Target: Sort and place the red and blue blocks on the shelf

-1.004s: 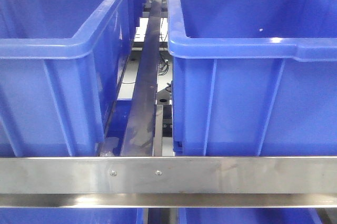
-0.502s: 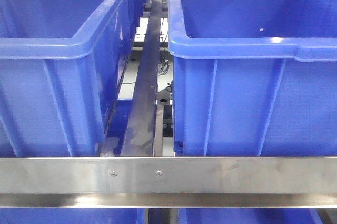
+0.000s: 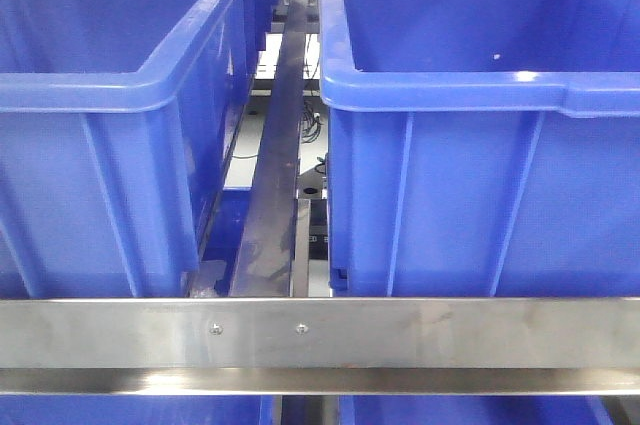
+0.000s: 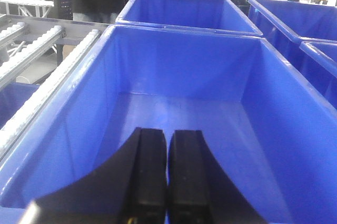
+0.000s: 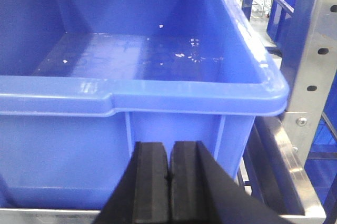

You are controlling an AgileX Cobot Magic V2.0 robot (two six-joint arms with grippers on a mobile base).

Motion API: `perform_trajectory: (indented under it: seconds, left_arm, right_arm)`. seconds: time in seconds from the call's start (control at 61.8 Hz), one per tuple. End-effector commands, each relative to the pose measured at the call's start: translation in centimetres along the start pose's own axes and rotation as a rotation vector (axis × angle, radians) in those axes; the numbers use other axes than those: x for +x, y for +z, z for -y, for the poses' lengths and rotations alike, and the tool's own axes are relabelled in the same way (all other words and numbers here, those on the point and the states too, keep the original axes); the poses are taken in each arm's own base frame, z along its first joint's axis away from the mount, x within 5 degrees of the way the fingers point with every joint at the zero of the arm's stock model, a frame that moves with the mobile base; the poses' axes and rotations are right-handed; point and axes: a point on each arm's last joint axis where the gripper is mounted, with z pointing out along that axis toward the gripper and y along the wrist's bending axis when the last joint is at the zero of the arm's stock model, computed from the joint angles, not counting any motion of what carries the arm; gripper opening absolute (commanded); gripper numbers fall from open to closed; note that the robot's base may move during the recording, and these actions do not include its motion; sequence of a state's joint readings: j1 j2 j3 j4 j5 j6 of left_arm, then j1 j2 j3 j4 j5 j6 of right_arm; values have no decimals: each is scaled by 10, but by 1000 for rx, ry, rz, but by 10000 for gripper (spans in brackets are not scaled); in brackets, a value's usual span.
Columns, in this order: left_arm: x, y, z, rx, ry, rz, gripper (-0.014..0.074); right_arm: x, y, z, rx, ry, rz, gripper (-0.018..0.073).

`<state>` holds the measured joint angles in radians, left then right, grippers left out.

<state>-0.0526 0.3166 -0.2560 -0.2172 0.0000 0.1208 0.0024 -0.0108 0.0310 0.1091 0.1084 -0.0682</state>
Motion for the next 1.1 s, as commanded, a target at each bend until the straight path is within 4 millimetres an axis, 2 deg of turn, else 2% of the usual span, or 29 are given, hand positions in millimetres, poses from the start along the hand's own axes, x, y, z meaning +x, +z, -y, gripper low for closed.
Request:
perform_trajectory:
  seconds: [0.0, 0.68, 0.826, 0.923, 1.085]
  left_arm:
    - [-17, 0, 0, -8, -8, 105, 122]
    - [-17, 0, 0, -8, -7, 105, 122]
    - [-18, -2, -4, -48, 9, 234, 122]
    - [-6, -6, -5, -47, 96, 289, 122]
    - [23, -18, -7, -45, 100, 286, 122]
  right_arm:
    - [-16, -4, 0, 4, 6, 125, 68]
    - [-16, -4, 0, 4, 6, 123, 68]
    - [-16, -4, 0, 4, 6, 123, 68]
    - [-16, -4, 0, 4, 6, 123, 68]
    - [-16, -4, 0, 4, 6, 123, 68]
